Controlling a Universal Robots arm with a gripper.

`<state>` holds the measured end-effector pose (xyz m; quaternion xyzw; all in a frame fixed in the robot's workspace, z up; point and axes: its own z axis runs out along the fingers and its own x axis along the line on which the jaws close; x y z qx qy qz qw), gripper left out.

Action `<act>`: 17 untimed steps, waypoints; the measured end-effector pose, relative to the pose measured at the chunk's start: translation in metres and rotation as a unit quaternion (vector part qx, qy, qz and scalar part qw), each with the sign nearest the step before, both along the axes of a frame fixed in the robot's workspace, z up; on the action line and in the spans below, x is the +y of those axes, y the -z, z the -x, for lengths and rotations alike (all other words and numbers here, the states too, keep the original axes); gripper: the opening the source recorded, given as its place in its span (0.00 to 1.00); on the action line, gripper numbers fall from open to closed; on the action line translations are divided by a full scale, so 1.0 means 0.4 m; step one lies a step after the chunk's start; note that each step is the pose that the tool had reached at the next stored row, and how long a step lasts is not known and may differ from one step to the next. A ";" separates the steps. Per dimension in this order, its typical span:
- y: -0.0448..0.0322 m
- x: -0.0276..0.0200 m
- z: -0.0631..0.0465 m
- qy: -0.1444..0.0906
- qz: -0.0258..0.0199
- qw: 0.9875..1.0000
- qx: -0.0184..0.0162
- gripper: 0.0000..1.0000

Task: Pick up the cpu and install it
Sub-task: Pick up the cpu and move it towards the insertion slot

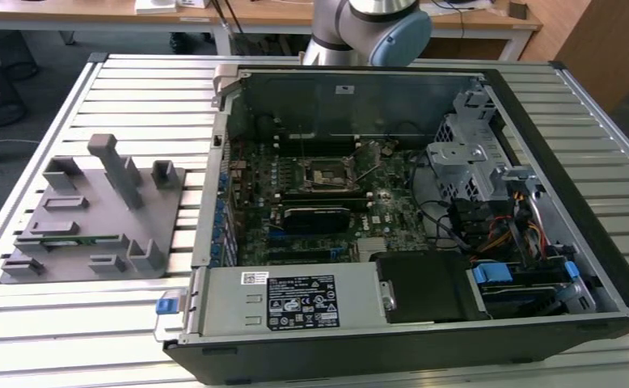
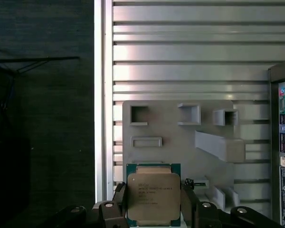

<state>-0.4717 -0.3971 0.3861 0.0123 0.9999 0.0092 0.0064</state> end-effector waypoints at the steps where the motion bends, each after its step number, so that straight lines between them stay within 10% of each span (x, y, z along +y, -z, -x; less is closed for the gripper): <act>1: -0.007 0.000 0.000 0.000 0.000 1.000 0.000 0.54; 17: -0.071 0.001 0.000 0.000 0.000 1.000 0.000 0.54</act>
